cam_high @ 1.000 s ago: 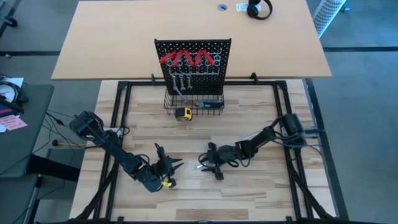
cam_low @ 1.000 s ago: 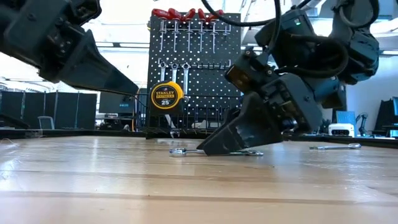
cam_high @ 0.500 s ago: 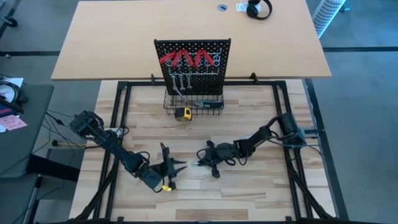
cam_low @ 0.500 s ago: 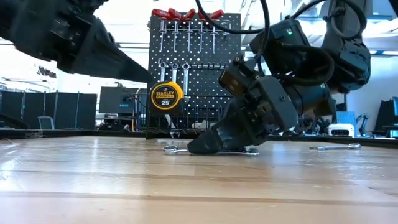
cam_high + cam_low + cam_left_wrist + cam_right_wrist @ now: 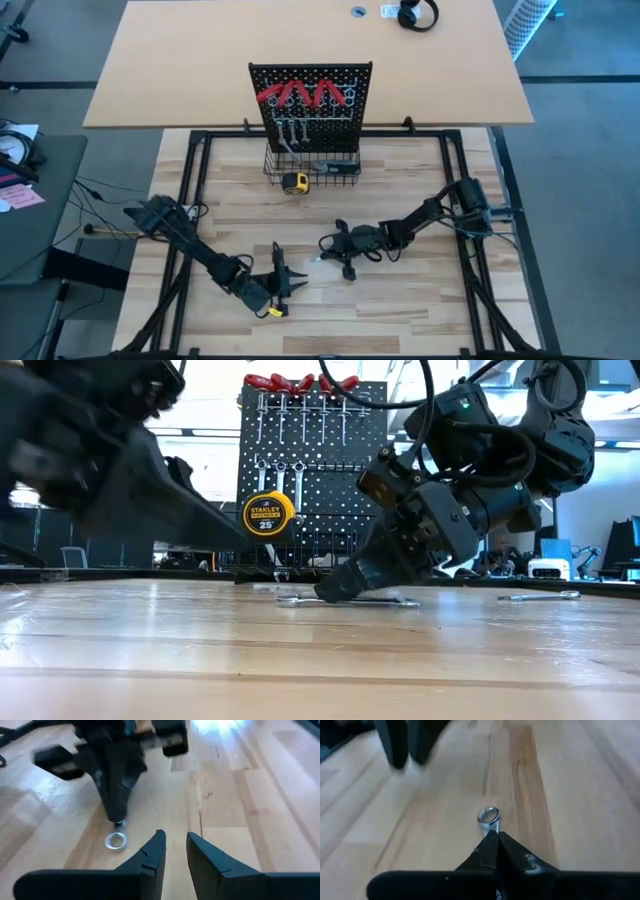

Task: Hang tools onto peg board
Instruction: Hang the wrench into the pegboard

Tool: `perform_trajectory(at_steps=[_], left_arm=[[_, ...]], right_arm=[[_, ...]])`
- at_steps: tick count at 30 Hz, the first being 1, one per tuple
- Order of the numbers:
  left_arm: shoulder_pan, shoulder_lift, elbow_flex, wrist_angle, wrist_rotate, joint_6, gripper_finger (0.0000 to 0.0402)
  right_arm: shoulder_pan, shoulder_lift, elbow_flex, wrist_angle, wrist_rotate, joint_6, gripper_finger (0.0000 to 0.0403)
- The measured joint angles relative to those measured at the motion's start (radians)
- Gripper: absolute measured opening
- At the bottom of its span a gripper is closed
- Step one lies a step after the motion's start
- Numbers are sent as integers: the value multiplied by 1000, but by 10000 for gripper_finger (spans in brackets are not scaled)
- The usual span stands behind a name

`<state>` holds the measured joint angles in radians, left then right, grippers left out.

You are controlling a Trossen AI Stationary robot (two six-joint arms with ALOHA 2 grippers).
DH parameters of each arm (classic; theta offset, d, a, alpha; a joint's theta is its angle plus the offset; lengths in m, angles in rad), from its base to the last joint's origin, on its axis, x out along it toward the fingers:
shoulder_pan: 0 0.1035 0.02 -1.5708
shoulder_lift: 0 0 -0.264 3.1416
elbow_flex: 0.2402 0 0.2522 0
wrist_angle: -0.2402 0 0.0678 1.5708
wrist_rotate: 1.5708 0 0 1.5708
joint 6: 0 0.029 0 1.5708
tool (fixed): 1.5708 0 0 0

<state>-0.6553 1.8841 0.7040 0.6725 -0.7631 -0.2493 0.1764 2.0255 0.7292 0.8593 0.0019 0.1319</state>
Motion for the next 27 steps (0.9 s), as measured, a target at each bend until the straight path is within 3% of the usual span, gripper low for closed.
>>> perform_trajectory(at_steps=[5, 11, 18, 27], left_arm=[[21, 57, 61, -1, 0, 40, 81], [54, 60, 75, -9, -6, 86, 136], [138, 61, 75, -176, -8, -74, 199], [191, 149, 79, -126, 44, -84, 196]], right_arm=[[12, -54, 2, 56, -1, -21, 38], [74, -124, 3, 57, -20, -67, 92], [174, -195, -10, 34, 11, -88, 150], [236, -239, -33, 47, 84, -118, 150]])
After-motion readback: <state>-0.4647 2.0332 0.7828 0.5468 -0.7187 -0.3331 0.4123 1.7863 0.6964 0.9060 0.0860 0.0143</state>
